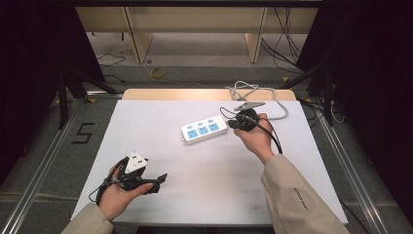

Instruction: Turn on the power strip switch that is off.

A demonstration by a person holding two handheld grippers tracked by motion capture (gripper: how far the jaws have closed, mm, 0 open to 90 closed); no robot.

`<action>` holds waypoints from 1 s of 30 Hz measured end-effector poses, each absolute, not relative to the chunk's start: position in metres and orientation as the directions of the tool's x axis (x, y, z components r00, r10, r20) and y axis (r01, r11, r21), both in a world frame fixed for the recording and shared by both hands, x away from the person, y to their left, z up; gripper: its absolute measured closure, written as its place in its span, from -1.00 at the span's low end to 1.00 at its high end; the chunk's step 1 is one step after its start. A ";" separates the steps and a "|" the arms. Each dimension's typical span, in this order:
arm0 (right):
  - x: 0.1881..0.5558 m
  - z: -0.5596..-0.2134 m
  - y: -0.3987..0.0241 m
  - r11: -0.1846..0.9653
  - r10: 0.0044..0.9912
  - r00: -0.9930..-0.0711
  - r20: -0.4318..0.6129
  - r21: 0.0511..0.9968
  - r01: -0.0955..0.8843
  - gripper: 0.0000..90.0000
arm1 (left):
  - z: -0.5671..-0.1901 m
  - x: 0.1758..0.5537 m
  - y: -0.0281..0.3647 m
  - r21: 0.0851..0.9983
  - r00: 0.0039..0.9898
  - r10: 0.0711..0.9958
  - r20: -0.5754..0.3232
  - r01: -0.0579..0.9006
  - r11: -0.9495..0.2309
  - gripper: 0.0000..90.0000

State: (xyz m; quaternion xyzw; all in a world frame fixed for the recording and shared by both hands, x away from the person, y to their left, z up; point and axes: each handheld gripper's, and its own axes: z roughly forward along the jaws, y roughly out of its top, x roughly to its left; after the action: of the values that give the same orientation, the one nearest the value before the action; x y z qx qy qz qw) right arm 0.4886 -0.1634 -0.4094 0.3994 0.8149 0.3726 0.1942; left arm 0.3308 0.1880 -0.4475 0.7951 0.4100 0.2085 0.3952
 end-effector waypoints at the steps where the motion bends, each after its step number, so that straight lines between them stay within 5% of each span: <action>1: 0.489 -0.409 -0.163 0.405 0.794 -0.607 -0.019 0.763 0.505 1.00 | -0.447 0.331 0.188 0.799 0.577 0.816 0.008 0.487 -0.352 -0.66; 30: 0.503 -0.411 -0.143 0.420 0.787 -0.617 -0.024 0.753 0.506 1.00 | -0.447 0.331 0.188 0.801 0.578 0.816 0.007 0.485 -0.351 -0.66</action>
State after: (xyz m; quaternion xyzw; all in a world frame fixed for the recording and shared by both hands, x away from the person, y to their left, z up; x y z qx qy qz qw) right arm 0.5034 -0.1427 -0.4106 0.3939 0.8208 0.3670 0.1910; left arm 0.3307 0.1879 -0.4473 0.7950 0.4092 0.2084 0.3965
